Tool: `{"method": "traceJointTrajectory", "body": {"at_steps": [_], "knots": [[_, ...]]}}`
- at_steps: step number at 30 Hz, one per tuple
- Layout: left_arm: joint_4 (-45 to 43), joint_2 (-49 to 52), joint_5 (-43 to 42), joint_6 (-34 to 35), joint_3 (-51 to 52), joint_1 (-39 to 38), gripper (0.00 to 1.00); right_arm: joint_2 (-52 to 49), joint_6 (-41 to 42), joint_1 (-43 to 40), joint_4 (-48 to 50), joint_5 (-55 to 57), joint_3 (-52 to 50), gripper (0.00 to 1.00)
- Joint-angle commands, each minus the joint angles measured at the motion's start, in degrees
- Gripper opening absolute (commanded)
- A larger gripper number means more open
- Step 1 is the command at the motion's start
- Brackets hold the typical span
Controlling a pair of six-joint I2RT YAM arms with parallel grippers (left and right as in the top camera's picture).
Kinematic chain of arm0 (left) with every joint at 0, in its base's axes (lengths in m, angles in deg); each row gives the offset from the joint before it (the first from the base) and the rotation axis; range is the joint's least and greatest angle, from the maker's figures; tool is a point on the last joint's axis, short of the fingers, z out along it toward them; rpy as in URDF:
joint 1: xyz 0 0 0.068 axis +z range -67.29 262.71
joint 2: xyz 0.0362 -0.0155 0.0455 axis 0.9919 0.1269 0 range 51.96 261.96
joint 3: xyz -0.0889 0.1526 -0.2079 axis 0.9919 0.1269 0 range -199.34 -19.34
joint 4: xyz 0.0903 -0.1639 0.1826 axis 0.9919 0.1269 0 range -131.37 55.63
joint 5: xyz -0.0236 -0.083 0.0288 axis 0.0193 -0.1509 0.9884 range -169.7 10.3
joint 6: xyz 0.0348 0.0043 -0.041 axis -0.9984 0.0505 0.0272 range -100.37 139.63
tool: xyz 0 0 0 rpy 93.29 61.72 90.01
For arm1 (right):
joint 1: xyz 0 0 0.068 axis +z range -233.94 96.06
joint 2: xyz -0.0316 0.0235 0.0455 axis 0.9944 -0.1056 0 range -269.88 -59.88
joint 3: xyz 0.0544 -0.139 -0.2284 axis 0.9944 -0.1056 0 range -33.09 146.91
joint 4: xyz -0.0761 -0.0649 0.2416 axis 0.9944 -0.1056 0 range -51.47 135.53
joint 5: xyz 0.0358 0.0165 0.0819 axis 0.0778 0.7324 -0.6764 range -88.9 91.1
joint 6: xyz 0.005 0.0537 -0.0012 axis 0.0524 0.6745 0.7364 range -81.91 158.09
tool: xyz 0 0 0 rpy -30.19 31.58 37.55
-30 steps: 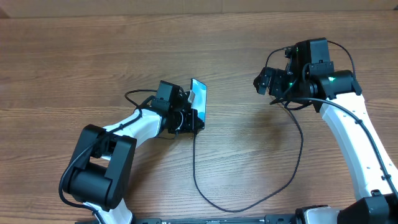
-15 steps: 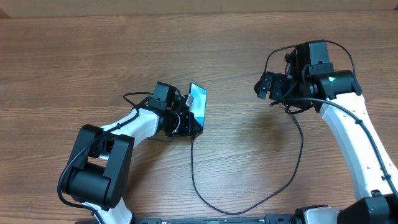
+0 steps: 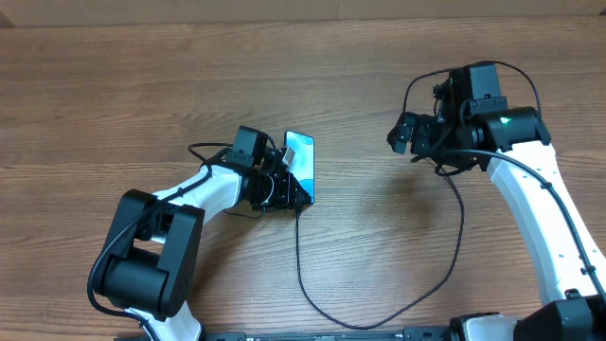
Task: Plug charger to phone and switch on socket
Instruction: 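Lower the phone with the left gripper flat onto the table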
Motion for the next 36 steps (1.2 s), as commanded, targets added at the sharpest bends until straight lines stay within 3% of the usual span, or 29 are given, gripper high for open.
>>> {"method": "traceJointTrajectory", "body": {"at_steps": [1, 14, 25, 28, 31, 36], "knots": [[0.3, -0.5, 0.7, 0.0, 0.2, 0.3, 0.26, 1.9, -0.4, -0.2, 0.8, 0.6, 0.7, 1.0], [4.8, -0.5, 7.8, 0.6, 0.2, 0.3, 0.36, 1.9, -0.4, -0.2, 1.2, 0.6, 0.6, 1.0], [5.9, -0.5, 9.9, 3.3, 0.2, 0.4, 0.38, 1.9, -0.4, -0.2, 0.7, 0.6, 0.6, 1.0], [6.3, -0.5, 10.4, 3.4, 0.2, 0.4, 0.33, 1.9, -0.2, -0.2, 0.2, 0.6, 0.6, 1.0], [7.3, -0.5, 13.2, 3.4, 0.0, 1.2, 0.42, 1.9, -0.2, -0.2, -0.2, 0.6, 0.6, 1.0], [8.5, -0.5, 16.8, 3.4, 0.0, 2.3, 0.47, 1.9, -0.2, -0.2, -0.6, 0.6, 0.6, 1.0]]}}
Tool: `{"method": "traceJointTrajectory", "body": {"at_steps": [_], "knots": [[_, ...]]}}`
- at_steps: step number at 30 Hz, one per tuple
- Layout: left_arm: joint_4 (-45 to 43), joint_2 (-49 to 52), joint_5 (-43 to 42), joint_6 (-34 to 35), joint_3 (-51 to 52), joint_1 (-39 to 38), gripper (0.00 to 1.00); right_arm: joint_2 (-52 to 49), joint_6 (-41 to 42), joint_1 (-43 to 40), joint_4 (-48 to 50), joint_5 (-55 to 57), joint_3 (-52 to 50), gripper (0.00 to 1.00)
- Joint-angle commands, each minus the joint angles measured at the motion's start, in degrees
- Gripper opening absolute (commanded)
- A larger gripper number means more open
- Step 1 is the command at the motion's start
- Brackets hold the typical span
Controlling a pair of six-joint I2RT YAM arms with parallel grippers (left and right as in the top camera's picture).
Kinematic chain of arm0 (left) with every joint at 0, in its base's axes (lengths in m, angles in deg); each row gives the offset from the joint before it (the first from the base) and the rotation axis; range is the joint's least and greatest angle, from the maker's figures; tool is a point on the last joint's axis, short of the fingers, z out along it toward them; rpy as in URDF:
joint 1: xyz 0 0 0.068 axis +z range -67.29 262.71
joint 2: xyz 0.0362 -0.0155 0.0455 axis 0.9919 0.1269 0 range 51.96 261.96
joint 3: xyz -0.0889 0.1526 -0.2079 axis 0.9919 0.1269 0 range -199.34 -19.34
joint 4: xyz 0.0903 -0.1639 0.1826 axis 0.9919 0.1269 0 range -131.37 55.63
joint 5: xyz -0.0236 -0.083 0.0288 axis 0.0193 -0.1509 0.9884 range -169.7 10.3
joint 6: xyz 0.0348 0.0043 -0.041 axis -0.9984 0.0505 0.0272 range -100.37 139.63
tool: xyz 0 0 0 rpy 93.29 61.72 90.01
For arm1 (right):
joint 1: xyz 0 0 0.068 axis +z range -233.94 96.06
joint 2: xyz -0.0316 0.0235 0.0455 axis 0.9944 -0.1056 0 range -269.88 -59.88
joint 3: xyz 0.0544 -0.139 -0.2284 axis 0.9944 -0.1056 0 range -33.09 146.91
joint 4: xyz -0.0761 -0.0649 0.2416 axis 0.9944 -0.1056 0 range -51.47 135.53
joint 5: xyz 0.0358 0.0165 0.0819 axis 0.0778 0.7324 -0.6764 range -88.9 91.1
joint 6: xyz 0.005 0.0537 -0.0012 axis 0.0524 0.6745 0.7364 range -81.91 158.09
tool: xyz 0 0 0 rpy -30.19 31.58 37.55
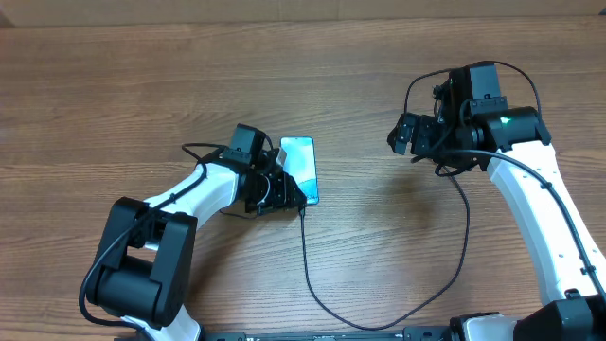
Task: Plug charger to phone and switch on socket
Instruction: 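Lower the phone with the left gripper flat onto the table, then open the left gripper and lift it away from the phone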
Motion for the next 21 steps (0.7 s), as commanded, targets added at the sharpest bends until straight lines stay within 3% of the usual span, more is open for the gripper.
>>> {"method": "traceJointTrajectory", "body": {"at_steps": [1, 12, 17, 21], "knots": [[1.5, 1.7, 11.3, 0.4, 1.3, 1.4, 0.47, 1.9, -0.2, -0.2, 0.1, 0.6, 0.6, 1.0], [2.9, 0.9, 14.8, 0.3, -0.8, 1.6, 0.54, 1.9, -0.1, -0.2, 0.2, -3.5, 0.6, 1.0], [11.9, -3.8, 18.9, -0.2, -9.2, 1.6, 0.59, 1.9, -0.2, -0.2, -0.7, -3.5, 0.6, 1.0], [20.6, -8.9, 25.4, -1.3, -16.9, 1.6, 0.6, 1.9, -0.2, -0.2, -1.2, -3.5, 0.6, 0.91]]}}
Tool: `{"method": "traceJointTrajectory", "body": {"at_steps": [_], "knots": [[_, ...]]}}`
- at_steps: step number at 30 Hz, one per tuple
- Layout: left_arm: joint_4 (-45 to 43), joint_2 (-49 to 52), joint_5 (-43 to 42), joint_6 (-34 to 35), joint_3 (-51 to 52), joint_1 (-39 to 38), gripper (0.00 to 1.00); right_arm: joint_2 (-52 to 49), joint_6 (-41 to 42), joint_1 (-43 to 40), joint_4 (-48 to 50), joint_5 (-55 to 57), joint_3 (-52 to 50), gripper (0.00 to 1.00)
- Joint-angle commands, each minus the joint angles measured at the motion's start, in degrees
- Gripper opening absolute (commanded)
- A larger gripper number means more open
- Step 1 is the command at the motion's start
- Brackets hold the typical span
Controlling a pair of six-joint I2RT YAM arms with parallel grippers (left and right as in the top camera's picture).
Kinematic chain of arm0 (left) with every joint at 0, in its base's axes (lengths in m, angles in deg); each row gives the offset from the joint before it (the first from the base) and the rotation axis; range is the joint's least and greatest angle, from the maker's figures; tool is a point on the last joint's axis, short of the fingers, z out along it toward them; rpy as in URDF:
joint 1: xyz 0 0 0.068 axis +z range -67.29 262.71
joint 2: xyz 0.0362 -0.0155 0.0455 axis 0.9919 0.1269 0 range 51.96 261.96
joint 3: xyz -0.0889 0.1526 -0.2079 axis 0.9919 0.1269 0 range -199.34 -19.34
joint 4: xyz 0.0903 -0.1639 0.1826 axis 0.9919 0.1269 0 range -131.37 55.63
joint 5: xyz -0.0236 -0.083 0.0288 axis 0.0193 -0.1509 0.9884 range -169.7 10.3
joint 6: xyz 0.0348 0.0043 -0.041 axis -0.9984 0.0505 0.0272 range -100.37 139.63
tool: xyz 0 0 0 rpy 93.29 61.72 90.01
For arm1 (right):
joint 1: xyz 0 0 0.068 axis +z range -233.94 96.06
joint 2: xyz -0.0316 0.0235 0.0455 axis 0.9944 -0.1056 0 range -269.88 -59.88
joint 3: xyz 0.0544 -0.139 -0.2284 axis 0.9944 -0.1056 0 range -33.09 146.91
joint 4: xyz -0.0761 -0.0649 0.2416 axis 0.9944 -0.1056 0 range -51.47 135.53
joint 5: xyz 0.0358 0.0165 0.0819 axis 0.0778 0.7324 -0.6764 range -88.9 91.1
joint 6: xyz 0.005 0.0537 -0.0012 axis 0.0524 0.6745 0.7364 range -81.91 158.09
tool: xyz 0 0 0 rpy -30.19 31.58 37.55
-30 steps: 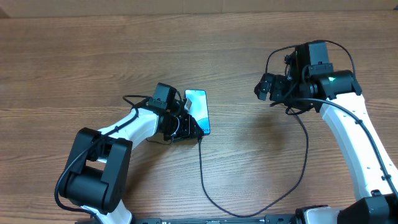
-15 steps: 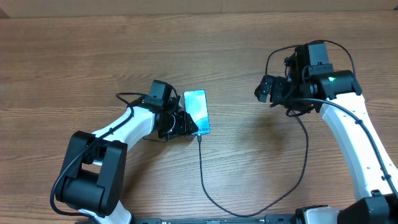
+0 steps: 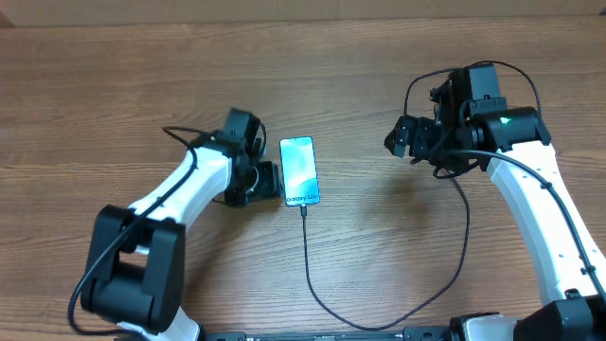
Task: Plug charger to phone and switch on socket
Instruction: 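Open the left gripper and lift it away from the phone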
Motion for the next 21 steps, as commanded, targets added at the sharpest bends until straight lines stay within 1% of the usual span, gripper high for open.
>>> {"method": "traceJointTrajectory", "body": {"at_steps": [1, 3, 4, 5, 6, 9, 10, 11, 12, 13, 14, 16, 17, 18, 21], "knots": [[5.0, -7.9, 8.5, -2.0, -9.1, 0.3, 0.6, 1.9, -0.2, -0.2, -0.3, 0.0, 0.6, 0.87], [8.6, -12.2, 9.4, -2.7, -14.2, 0.3, 0.6, 1.9, -0.2, -0.2, -0.7, 1.9, 0.6, 0.77], [9.9, -14.1, 9.5, -3.2, -16.2, 0.3, 0.61, 1.9, -0.2, -0.2, -0.9, 3.0, 0.6, 0.75], [11.5, -16.9, 10.6, -3.3, -18.9, 0.3, 0.61, 1.9, -0.2, -0.2, -1.2, 4.1, 0.6, 0.75], [12.4, -18.7, 11.5, -3.3, -20.2, 0.3, 0.61, 1.9, -0.2, -0.2, -1.4, 4.3, 0.6, 0.76], [15.3, -24.6, 14.8, -3.3, -23.7, 0.3, 0.62, 1.9, -0.2, -0.2, -1.6, 4.3, 0.6, 0.91], [16.1, -26.8, 15.9, -3.3, -24.5, 0.3, 0.63, 1.9, -0.2, -0.2, -1.5, 4.3, 0.6, 0.92], [16.7, -29.2, 17.2, -3.3, -25.1, 0.3, 0.66, 1.9, -0.1, -0.2, -1.3, 4.3, 0.6, 1.0], [16.7, -30.6, 18.1, -3.3, -25.1, 0.3, 0.8, 1.9, 0.0, -0.2, -1.2, 4.3, 0.6, 1.0], [16.7, -32.6, 19.7, -3.3, -25.1, 0.3, 1.0, 1.9, 1.6, -0.2, -0.9, 4.6, 0.6, 1.0], [16.7, -33.7, 20.8, -3.3, -25.1, 0.3, 1.0, 1.9, 3.1, -0.2, -0.9, 5.5, 0.6, 1.0], [17.0, -36.1, 23.9, -3.3, -25.1, 0.3, 1.0, 1.9, 8.6, -0.2, -1.5, 11.5, 0.6, 1.0], [17.3, -37.6, 25.9, -3.3, -25.1, 0.3, 1.0, 1.9, 13.1, -0.5, -3.1, 18.1, 0.6, 1.0], [17.7, -38.3, 26.6, -3.3, -25.1, 0.3, 1.0, 1.9, 15.3, -1.0, -4.2, 21.4, 0.6, 1.0], [19.9, -38.7, 26.7, -3.3, -25.1, 0.3, 0.99, 1.9, 17.9, -3.3, -5.6, 24.2, 0.6, 1.0]]}}
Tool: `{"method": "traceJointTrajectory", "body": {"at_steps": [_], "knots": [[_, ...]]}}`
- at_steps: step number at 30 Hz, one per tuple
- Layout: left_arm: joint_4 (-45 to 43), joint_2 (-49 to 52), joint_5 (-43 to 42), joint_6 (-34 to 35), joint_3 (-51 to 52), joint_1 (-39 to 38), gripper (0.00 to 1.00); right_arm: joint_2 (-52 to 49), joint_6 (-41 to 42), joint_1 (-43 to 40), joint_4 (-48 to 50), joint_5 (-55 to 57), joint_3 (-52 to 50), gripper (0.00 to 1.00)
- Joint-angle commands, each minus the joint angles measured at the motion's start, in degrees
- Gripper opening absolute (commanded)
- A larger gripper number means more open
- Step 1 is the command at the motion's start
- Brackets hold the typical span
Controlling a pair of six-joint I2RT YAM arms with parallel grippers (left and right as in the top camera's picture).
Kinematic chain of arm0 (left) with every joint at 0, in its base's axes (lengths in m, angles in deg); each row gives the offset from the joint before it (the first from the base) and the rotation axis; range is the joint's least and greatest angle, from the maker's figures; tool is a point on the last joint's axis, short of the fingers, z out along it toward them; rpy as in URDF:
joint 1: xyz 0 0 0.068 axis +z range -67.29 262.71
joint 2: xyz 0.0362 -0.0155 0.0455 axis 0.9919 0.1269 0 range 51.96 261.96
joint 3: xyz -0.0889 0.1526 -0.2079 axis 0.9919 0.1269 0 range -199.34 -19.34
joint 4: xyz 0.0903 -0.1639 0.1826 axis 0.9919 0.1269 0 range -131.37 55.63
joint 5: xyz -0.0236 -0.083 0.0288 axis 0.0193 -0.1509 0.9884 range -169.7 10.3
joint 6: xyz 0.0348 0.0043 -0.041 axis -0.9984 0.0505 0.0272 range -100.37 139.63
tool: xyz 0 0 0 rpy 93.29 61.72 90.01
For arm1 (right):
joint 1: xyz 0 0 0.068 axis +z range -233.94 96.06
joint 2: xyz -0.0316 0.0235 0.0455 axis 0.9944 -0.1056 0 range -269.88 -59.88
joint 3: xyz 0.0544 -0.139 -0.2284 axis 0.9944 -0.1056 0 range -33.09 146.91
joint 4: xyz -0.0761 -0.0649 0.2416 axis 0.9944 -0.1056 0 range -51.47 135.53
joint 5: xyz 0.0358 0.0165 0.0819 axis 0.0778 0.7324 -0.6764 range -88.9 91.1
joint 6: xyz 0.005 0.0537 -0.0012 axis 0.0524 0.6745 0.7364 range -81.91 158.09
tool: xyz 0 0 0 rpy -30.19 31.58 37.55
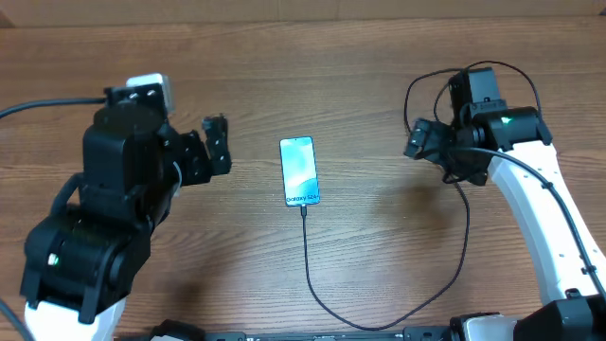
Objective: Plug charger to phone and switch on socket
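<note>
The phone (299,171) lies flat on the wooden table with its screen lit. A black charger cable (306,256) is plugged into its near end, loops along the front edge and runs up under my right arm. My left gripper (218,147) hangs open and raised well to the left of the phone, holding nothing. My right gripper (418,142) hovers to the right of the phone, dark against the arm's own wiring; its jaws cannot be made out. No socket shows.
The left arm's bulk (104,218) fills the left side of the overhead view and hides the table under it. The cable's loop (445,275) lies on the table at front right.
My left gripper was beside the phone's left edge and is now raised and far to the left, apart from it. The right gripper has shifted slightly right. The phone and cable have not moved.
At first my left gripper gripped the phone, which stood tilted on its edge with the cable at its near end. Then the phone leaned flatter, then lay flat with the gripper beside it. Now the left arm is withdrawn and the phone rests alone, plugged in.
</note>
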Motion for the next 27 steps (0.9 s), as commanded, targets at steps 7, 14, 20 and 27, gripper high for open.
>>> {"method": "traceJointTrajectory", "body": {"at_steps": [7, 14, 20, 27], "knots": [[8.2, 1.1, 4.6, -2.5, -0.8, 0.3, 1.0, 1.9, 7.2, -15.3, -1.2, 8.0, 0.6, 1.0], [2.6, 2.6, 5.3, -2.9, -0.8, 0.3, 0.99, 1.9, 6.8, -27.3, -3.3, 8.0, 0.6, 0.31], [-9.0, 3.0, 11.6, -3.2, -0.8, 0.3, 1.0, 1.8, 6.8, -30.7, 3.5, 8.6, 0.6, 0.07], [-23.7, 3.1, 11.8, -11.5, -0.8, 0.3, 1.0, 0.5, 6.8, -30.7, 8.0, 17.0, 0.6, 0.04]]}}
